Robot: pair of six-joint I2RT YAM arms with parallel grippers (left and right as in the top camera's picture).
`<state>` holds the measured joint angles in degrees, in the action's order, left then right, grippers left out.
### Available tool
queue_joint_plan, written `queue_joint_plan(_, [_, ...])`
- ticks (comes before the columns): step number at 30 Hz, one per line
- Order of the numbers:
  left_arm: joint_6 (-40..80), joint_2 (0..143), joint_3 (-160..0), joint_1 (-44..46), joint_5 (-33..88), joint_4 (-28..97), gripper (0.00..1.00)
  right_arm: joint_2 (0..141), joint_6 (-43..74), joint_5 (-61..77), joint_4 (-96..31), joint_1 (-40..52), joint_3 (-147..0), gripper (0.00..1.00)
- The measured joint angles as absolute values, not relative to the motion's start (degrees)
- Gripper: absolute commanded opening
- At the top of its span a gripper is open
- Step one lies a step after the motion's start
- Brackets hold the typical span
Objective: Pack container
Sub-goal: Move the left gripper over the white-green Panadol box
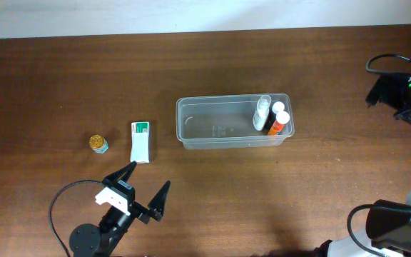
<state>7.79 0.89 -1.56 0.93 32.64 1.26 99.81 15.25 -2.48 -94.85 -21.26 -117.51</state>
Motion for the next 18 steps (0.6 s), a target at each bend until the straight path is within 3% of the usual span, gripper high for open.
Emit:
queue_joint_plan(8, [8.97,12.29,-17.85,0.93,32.49,15.18,0.99,99.81,15.22,-2.31,-94.91,-21.26,-117.49,0.98])
queue_joint_plan(13, [1.67,34.96,-39.77,0.93,30.96,37.5,0.99,99.81,15.22,-2.11,-94.91,-21.23,-117.3,0.98])
queue_joint_plan(18, [-2.04,53.3,-57.19,0.93,31.03,47.72,0.99,99.79,15.22,-2.07,-94.96,-21.23,-117.16,0.98])
